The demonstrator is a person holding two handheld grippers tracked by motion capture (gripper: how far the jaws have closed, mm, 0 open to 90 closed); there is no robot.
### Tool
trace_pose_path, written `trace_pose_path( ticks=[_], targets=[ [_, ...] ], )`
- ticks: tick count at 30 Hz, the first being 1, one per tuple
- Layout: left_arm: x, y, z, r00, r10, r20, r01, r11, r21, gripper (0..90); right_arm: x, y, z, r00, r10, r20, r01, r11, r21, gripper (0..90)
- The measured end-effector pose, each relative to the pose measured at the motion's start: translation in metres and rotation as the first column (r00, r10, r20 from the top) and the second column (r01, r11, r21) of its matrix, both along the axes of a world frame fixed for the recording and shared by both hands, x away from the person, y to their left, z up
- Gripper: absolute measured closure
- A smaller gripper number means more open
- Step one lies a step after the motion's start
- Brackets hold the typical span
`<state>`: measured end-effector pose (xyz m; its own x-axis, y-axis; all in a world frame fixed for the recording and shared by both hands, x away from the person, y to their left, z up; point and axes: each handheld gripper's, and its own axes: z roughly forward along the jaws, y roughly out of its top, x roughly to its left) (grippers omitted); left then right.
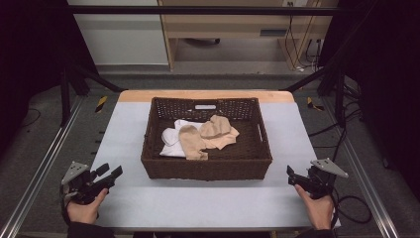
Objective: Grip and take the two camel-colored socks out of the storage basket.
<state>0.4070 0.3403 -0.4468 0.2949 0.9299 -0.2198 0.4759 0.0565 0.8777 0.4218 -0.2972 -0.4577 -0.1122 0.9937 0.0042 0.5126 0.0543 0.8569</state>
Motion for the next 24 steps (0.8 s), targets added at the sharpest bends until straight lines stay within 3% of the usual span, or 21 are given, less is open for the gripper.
trace_pose_path(
  ticks=[14, 18, 24],
  targets=[
    [0.004, -0.005, 0.036, 0.9974, -0.007, 0.072, 0.007, 1.0000, 0.001, 42.5, 0.000, 0.013, 0.004, 0.9989, 0.045, 0.012, -0.045, 0.998, -0.039, 4.0],
    [0.013, -0.011, 0.052, 0.9949, -0.030, 0.097, 0.029, 0.9996, 0.005, 42.8, 0.000, 0.014, 0.007, 0.9988, 0.043, 0.021, -0.042, 0.997, -0.057, 3.7],
    [0.028, -0.033, 0.077, 0.9882, -0.088, 0.125, 0.082, 0.9953, 0.051, 42.7, 0.003, 0.011, 0.006, 0.9994, 0.033, 0.010, -0.032, 0.997, -0.066, 3.7]
  ],
)
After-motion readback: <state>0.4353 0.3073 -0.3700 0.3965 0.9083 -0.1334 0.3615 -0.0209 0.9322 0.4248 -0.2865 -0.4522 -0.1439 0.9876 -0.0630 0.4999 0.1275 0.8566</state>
